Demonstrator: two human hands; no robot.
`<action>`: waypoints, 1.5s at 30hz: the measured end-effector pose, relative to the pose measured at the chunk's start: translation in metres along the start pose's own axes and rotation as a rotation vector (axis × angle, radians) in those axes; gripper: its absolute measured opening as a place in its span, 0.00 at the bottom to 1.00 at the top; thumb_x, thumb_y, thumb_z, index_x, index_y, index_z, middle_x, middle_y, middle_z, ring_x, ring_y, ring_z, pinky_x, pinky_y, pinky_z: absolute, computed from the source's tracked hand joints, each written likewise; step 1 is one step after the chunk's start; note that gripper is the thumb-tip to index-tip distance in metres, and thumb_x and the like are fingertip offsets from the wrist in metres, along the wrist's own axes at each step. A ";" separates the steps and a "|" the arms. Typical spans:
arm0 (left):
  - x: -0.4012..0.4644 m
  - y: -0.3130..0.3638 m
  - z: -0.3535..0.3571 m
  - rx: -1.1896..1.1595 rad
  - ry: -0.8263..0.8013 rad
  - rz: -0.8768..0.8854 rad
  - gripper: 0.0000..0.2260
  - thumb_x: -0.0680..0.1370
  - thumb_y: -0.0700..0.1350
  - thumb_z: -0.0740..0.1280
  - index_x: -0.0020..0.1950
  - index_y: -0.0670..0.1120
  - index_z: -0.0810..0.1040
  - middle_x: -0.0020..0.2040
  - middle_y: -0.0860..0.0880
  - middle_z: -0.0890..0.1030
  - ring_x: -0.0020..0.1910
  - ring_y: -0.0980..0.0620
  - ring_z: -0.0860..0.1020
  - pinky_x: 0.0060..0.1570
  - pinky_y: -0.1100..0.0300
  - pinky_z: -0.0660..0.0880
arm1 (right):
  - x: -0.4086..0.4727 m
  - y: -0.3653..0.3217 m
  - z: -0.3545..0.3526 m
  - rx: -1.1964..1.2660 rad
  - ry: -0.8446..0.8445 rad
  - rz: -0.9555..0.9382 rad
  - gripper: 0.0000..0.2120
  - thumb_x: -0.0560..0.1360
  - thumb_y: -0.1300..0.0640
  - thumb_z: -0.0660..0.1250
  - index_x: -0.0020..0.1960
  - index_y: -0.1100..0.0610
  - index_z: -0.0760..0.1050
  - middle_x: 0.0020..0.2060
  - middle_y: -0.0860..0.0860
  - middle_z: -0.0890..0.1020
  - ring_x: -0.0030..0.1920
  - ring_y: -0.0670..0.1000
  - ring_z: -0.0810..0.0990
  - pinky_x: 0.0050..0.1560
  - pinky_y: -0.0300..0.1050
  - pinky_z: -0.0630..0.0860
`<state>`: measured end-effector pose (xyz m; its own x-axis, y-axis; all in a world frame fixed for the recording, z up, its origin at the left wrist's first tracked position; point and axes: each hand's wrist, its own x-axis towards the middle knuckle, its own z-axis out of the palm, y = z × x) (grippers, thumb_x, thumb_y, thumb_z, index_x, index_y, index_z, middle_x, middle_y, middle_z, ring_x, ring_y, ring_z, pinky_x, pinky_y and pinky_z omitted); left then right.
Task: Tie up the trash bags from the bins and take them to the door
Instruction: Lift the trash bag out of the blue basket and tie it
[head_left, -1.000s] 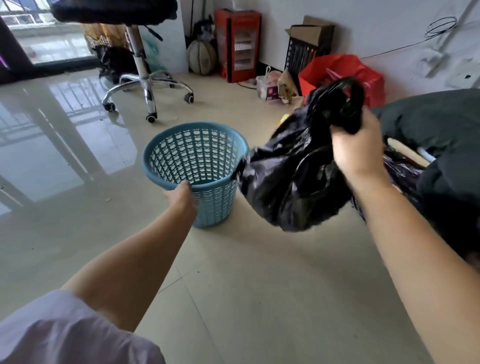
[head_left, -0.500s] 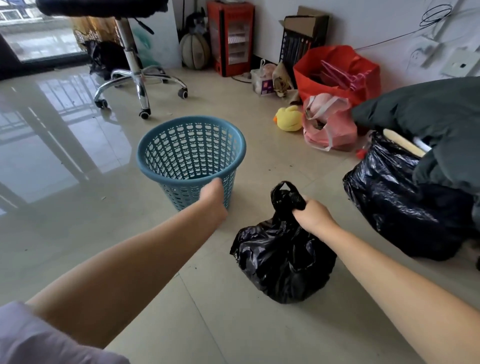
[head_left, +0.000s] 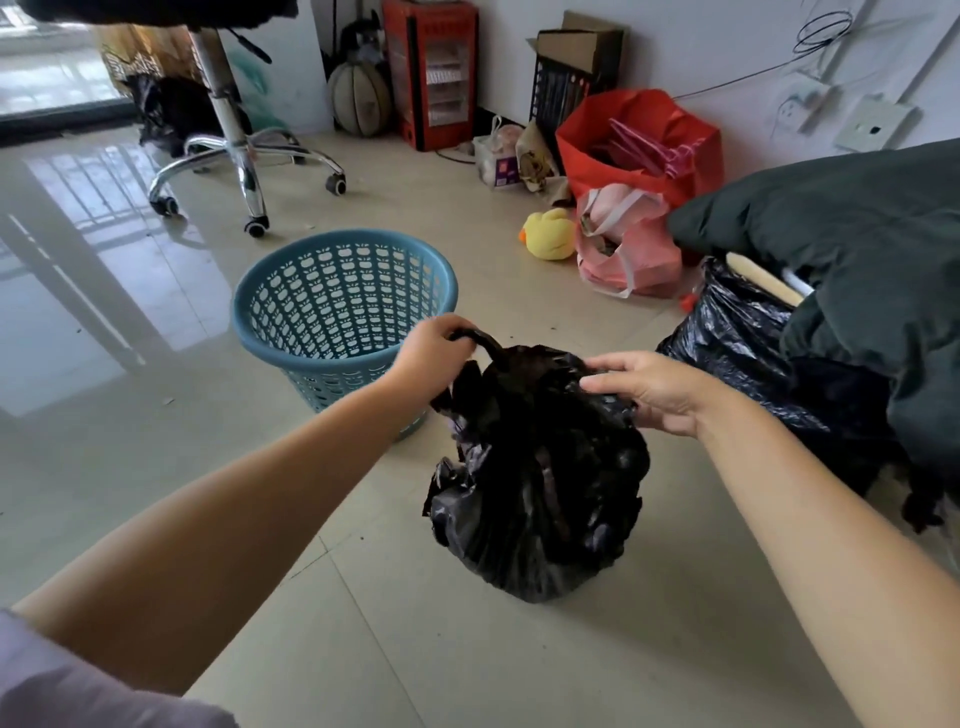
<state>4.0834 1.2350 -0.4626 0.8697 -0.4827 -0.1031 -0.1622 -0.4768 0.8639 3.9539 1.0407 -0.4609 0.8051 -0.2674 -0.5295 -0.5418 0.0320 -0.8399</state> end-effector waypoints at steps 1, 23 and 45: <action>0.004 0.001 -0.008 -0.023 0.058 0.009 0.08 0.77 0.37 0.60 0.49 0.43 0.79 0.34 0.48 0.76 0.30 0.52 0.73 0.33 0.60 0.71 | 0.002 0.001 -0.005 -0.059 0.092 0.007 0.18 0.74 0.63 0.67 0.63 0.62 0.72 0.44 0.53 0.80 0.41 0.49 0.78 0.38 0.40 0.78; 0.019 0.030 -0.063 -0.246 0.189 0.033 0.12 0.78 0.51 0.65 0.44 0.42 0.76 0.31 0.48 0.77 0.26 0.52 0.74 0.27 0.63 0.74 | -0.007 -0.009 -0.027 -0.735 0.193 0.094 0.38 0.72 0.32 0.59 0.75 0.52 0.58 0.66 0.52 0.71 0.64 0.55 0.73 0.60 0.50 0.73; 0.021 0.026 -0.056 -0.746 -0.005 -0.211 0.09 0.81 0.46 0.60 0.44 0.45 0.75 0.39 0.47 0.80 0.26 0.54 0.80 0.27 0.66 0.76 | -0.008 0.051 -0.079 0.227 0.480 0.103 0.08 0.75 0.59 0.66 0.36 0.56 0.75 0.27 0.50 0.76 0.28 0.48 0.74 0.29 0.36 0.71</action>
<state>4.1236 1.2538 -0.4147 0.8450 -0.4403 -0.3034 0.3651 0.0606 0.9290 3.9008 0.9686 -0.4906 0.5213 -0.6600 -0.5410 -0.5036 0.2739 -0.8193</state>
